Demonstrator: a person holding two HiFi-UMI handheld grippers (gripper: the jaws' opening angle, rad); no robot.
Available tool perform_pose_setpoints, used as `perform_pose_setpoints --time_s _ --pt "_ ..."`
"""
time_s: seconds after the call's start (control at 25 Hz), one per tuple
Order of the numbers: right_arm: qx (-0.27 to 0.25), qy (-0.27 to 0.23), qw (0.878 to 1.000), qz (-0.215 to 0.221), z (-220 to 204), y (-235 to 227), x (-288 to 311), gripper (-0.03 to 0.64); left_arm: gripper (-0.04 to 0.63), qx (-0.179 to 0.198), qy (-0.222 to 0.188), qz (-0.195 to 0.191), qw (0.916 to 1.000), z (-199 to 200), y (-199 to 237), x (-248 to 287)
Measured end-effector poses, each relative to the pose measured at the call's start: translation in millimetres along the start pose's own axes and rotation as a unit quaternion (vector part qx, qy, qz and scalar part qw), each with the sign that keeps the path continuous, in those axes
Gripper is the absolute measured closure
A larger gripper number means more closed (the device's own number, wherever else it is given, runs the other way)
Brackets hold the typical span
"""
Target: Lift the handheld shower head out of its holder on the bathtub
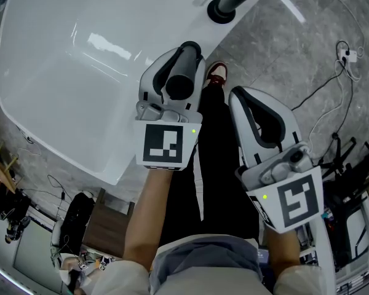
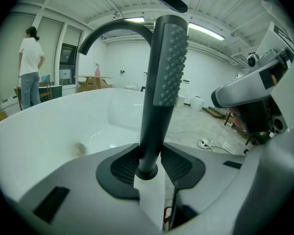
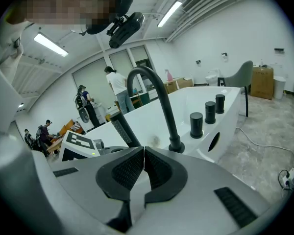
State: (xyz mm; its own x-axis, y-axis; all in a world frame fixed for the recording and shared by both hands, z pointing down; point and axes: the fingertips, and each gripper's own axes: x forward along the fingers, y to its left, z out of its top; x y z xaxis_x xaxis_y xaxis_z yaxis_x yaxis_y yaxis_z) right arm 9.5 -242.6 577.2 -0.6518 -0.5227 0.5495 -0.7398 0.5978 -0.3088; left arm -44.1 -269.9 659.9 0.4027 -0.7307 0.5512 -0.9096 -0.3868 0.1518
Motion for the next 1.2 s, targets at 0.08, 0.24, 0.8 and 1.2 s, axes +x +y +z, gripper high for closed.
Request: perform_pose_setpoints --time_s 0.08,0.24,0.8,1.2 --pt "0.000 -0.001 1.000 0.000 1 2 -2 0.597 0.454 -0.009 -0.002 0.003 0.9999 1 2 -1" --pt "-0.002 -0.003 1.000 0.000 3 5 -7 0.597 0.456 -0.018 -0.004 0.006 0.9998 2 2 -7" --pt "-0.012 -0.003 1.000 0.000 17 16 -22 0.597 0.456 -0.020 -0.028 0.006 0.9994 15 6 -25" --pt "-0.018 -0.024 1.000 -0.004 45 26 -38 0.597 0.456 -0.016 -0.027 0.002 0.9995 34 0 -49"
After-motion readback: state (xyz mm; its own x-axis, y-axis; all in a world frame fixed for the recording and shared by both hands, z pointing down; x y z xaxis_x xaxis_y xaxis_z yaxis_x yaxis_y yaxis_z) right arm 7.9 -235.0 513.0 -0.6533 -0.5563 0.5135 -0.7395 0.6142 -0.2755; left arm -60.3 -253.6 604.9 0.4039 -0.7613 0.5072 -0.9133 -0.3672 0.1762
